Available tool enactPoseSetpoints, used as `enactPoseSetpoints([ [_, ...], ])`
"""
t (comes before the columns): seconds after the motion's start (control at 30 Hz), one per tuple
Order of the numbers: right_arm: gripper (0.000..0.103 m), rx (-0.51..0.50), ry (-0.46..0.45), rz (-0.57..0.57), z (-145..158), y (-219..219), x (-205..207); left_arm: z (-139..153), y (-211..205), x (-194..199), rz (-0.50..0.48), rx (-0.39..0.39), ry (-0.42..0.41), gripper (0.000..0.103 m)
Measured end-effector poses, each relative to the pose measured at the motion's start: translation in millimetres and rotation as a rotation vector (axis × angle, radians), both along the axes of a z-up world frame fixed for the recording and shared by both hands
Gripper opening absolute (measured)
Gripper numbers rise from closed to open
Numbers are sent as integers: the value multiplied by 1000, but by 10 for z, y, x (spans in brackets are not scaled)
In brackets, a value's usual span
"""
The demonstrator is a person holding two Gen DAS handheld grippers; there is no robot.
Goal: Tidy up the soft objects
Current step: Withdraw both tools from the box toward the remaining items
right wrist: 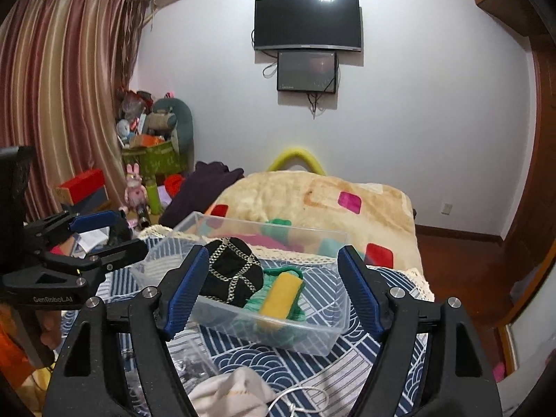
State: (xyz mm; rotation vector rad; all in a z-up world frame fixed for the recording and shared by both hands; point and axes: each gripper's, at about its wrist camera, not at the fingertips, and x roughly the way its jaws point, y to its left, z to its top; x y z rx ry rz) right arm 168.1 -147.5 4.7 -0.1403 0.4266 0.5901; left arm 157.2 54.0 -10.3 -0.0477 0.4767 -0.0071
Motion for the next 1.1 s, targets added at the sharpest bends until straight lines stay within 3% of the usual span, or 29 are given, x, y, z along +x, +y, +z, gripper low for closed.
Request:
enactPoseSetpoints([
  [0.23, 75, 9, 19, 2, -127, -67, -128, -167, -21, -173, -26, 13, 45, 93],
  [0.73, 75, 5, 189, 10, -739, -137, -337, -935, 51, -449, -8, -19, 233, 93],
  [1.03, 75, 11, 256, 8, -970, -133, -408, -1204, 31, -560, -27, -65, 291, 55],
  [1.1, 74, 3, 267, 12, -1009, -109, -413, -1241, 19, -578, -30, -71, 288, 52],
])
